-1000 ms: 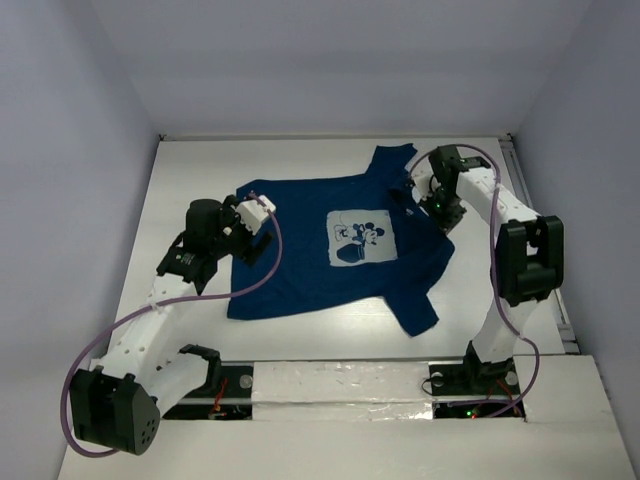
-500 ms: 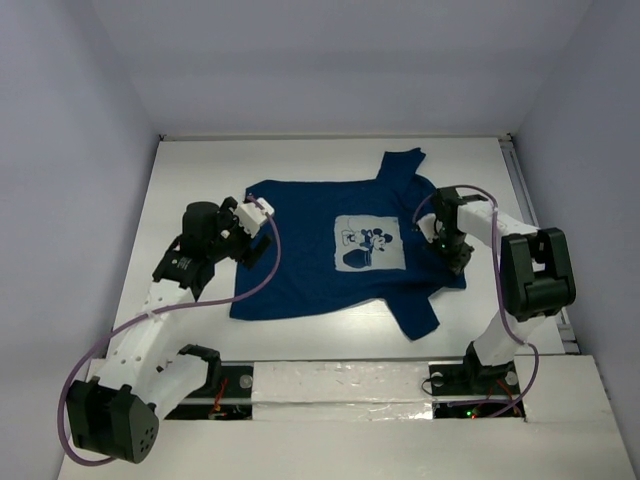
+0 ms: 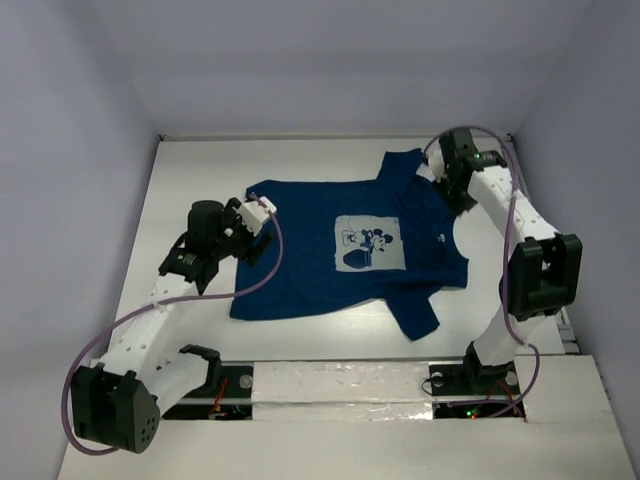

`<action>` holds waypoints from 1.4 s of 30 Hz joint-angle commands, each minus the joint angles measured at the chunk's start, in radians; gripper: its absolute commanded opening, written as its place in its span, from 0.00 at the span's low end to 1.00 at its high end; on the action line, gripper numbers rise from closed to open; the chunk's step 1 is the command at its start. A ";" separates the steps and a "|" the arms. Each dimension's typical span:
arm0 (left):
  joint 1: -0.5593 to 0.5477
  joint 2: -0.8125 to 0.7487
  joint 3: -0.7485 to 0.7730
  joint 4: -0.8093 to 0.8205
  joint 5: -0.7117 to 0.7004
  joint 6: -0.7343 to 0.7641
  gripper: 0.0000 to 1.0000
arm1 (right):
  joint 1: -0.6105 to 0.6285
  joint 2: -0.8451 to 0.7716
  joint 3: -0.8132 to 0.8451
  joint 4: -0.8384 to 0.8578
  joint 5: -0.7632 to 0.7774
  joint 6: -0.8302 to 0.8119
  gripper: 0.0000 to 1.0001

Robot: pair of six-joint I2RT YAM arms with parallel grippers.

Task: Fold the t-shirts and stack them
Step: Flatten out the tshirt

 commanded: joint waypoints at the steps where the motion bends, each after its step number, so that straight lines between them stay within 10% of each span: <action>1: -0.004 0.056 -0.005 0.117 -0.022 -0.029 0.67 | 0.000 0.091 0.255 -0.011 -0.031 0.040 0.32; 6: -0.004 0.252 0.094 0.210 -0.137 -0.118 0.47 | 0.000 0.326 0.532 -0.014 -0.224 0.070 0.02; 11: -0.004 0.551 0.255 0.225 -0.212 -0.212 0.00 | 0.000 0.527 0.750 -0.055 -0.374 0.113 0.00; 30: 0.057 1.136 0.893 0.012 -0.204 -0.275 0.00 | 0.000 0.596 0.791 -0.103 -0.597 0.142 0.00; 42: 0.058 1.222 0.926 -0.004 -0.243 -0.289 0.00 | 0.000 0.553 0.738 -0.102 -0.639 0.138 0.00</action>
